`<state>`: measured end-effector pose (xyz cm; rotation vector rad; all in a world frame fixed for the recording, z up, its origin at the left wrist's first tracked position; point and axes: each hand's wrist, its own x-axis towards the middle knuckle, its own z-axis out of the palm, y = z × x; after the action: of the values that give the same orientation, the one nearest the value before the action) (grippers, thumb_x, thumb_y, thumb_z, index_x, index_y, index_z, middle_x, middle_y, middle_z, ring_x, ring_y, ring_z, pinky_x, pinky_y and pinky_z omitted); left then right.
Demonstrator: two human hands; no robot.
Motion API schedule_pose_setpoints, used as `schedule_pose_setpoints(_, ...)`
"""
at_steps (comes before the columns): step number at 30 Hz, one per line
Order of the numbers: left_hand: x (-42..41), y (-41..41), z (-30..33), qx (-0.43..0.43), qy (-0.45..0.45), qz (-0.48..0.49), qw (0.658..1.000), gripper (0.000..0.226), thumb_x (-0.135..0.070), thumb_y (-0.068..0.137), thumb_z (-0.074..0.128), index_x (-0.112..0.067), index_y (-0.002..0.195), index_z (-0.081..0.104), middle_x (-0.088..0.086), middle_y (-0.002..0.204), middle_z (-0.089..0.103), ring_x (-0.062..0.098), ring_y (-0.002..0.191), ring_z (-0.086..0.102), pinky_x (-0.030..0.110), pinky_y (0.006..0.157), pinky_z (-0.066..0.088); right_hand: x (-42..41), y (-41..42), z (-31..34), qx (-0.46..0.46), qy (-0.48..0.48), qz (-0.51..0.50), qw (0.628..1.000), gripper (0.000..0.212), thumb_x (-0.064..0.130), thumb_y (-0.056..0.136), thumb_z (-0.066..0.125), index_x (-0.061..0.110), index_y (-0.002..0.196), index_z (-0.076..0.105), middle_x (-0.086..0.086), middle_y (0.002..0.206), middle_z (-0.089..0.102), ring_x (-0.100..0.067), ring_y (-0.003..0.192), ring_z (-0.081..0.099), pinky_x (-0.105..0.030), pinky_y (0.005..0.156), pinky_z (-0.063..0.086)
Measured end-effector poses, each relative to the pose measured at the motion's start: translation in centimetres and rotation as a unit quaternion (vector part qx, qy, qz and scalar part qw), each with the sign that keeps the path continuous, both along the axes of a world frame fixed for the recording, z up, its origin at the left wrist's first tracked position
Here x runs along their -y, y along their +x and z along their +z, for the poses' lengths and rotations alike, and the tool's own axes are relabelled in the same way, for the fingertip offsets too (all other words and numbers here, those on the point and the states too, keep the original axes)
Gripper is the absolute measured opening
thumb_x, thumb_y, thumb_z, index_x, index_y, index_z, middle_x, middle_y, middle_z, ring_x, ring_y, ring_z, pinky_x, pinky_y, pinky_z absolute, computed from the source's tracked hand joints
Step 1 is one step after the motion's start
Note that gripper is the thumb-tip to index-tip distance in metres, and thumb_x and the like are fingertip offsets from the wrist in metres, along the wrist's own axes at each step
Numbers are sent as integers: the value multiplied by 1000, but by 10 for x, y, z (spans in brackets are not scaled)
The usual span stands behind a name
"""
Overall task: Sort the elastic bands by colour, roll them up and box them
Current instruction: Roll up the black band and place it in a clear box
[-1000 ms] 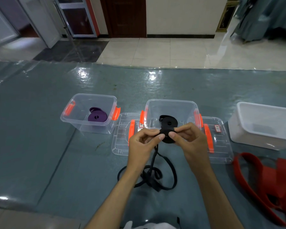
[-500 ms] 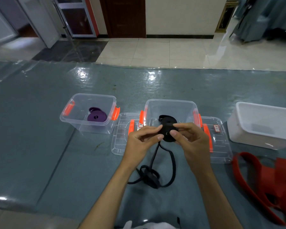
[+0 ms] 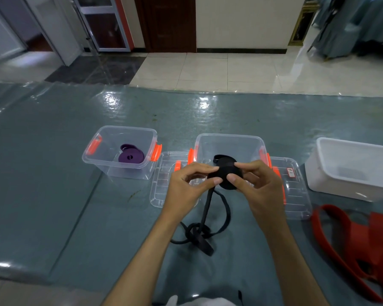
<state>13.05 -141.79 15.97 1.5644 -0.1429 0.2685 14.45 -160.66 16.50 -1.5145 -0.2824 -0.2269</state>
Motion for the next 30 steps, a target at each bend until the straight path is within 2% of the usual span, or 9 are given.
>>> schedule_pose_setpoints(4, -1, 2, 7, 36, 65, 27, 997, 26, -30, 83, 87, -42, 105, 78, -8, 103, 77, 18, 96, 71, 24, 80, 50, -4, 0, 6, 4, 8, -19, 1000, 25, 4, 84, 84, 13, 105, 75, -6, 102, 78, -23, 99, 79, -33, 82, 65)
schedule_pose_setpoints(7, -3, 5, 16, 64, 75, 30, 995, 25, -32, 85, 86, -40, 107, 78, -9, 104, 77, 14, 92, 68, 20, 76, 46, -7, 1, 14, 11, 23, -23, 999, 27, 3, 84, 84, 20, 102, 74, 2, 100, 77, -22, 99, 78, -32, 82, 65)
schedule_pose_setpoints(10, -3, 10, 24, 63, 37, 15, 997, 27, -27, 87, 84, -38, 111, 79, -6, 112, 78, 21, 104, 72, 29, 81, 51, -13, 1, 25, 8, 71, -34, 997, 27, 0, 84, 82, 20, 100, 74, 0, 101, 78, -24, 99, 79, -36, 80, 65)
schedule_pose_setpoints(13, -1, 12, 34, 30, -42, -17, 999, 30, -23, 89, 82, -37, 116, 80, -5, 118, 79, 19, 113, 74, 24, 94, 56, -22, 0, 34, 8, 111, -37, 993, 24, -4, 86, 80, 14, 99, 70, -3, 100, 79, -26, 98, 79, -35, 80, 65)
schedule_pose_setpoints(18, -6, 13, 39, 30, -42, -22, 998, 29, -19, 92, 80, -32, 117, 79, -2, 116, 79, 18, 112, 75, 22, 95, 57, -21, 3, 38, -17, 33, -43, 998, 25, 1, 85, 84, 4, 93, 61, -2, 96, 80, -18, 92, 81, -32, 80, 66)
schedule_pose_setpoints(22, -4, 9, 33, 20, -57, 4, 998, 23, -19, 87, 84, -31, 106, 80, 0, 109, 80, 17, 105, 77, 21, 90, 58, -15, 5, 42, -41, 10, -20, 999, 25, -1, 84, 84, 7, 96, 65, -8, 91, 80, -22, 86, 81, -41, 74, 67)
schedule_pose_setpoints(25, 0, 6, 34, 22, -87, -19, 996, 36, -10, 83, 86, -32, 110, 81, -1, 114, 80, 18, 111, 76, 22, 94, 57, -17, 0, 45, -19, 47, -11, 999, 31, -4, 89, 79, 16, 111, 71, -2, 99, 81, -21, 90, 81, -31, 73, 66)
schedule_pose_setpoints(27, -2, 7, 37, 22, -87, -30, 995, 39, -6, 83, 85, -31, 112, 82, 1, 115, 80, 20, 111, 76, 23, 94, 58, -18, -2, 45, -21, 60, 0, 998, 27, -7, 89, 76, 12, 108, 71, 1, 102, 81, -19, 96, 80, -26, 76, 64)
schedule_pose_setpoints(30, -2, 6, 41, 31, -54, -24, 998, 36, -10, 81, 89, -29, 110, 80, 3, 110, 81, 22, 105, 78, 25, 90, 60, -15, 2, 48, -32, 34, -2, 999, 27, -5, 83, 82, 11, 96, 64, 1, 93, 81, -16, 93, 80, -22, 77, 62)
